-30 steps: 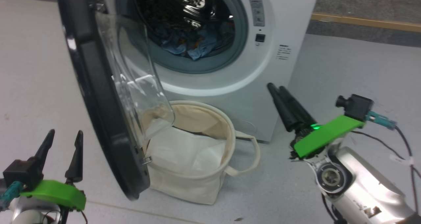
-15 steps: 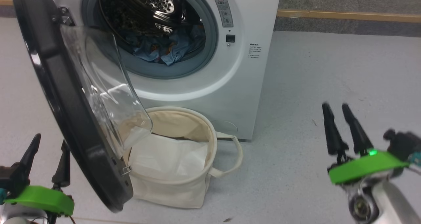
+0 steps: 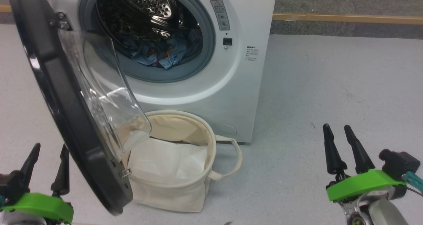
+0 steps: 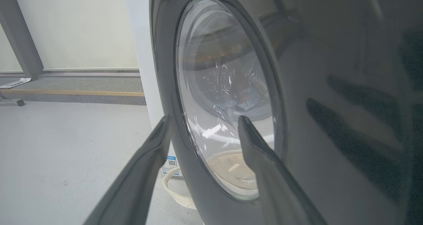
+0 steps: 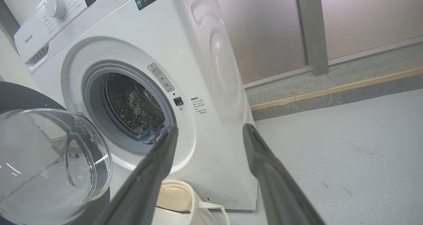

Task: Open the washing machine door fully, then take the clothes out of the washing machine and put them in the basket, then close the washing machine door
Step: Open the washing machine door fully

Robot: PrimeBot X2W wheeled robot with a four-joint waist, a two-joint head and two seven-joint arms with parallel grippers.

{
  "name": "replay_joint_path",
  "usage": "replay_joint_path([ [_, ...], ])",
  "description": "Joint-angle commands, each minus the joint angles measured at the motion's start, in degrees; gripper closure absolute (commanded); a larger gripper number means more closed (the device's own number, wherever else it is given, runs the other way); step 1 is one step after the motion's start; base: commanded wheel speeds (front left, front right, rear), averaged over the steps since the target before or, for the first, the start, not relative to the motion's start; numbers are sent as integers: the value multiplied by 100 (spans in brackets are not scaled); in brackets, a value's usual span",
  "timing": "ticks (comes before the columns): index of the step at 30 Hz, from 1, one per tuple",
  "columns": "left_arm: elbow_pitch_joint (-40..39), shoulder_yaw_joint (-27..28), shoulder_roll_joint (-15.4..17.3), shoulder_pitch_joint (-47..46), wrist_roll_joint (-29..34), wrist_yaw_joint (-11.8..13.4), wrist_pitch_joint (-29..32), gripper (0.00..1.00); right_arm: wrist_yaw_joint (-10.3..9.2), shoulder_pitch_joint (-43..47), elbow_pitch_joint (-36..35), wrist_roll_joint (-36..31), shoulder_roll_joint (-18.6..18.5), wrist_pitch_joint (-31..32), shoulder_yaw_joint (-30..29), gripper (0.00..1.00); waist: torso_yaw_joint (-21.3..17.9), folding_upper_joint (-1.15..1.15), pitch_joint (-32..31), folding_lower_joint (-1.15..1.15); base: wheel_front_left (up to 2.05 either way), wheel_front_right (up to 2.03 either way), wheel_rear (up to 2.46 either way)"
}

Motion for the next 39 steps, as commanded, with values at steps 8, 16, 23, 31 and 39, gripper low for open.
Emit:
replay_joint_path([
  [8, -7, 258, 214, -266, -198, -75, -51, 0, 2, -252, -73, -139, 7, -70, 76, 0, 70, 0, -33, 0, 0, 0, 0],
  [16, 25, 242, 235, -301, -275, -85, -43, 0, 2, -320, -5, -194, 15, -70, 60, 0, 78, 0, 16, 0, 0, 0, 0],
  [23, 67, 229, 232, -332, -335, -88, -70, 0, 2, -340, 40, -265, 52, -70, 72, 0, 107, 0, 31, 0, 0, 0, 0],
  [31, 186, 197, 249, -390, -385, -114, -112, 0, 2, -343, 100, -282, 116, -70, 59, 0, 161, 0, 0, 0, 0, 0, 0],
  [39, 249, 149, 224, -477, -519, -194, -139, 0, 2, -320, 216, -244, 130, -70, 83, 0, 235, 0, -16, 0, 0, 0, 0],
])
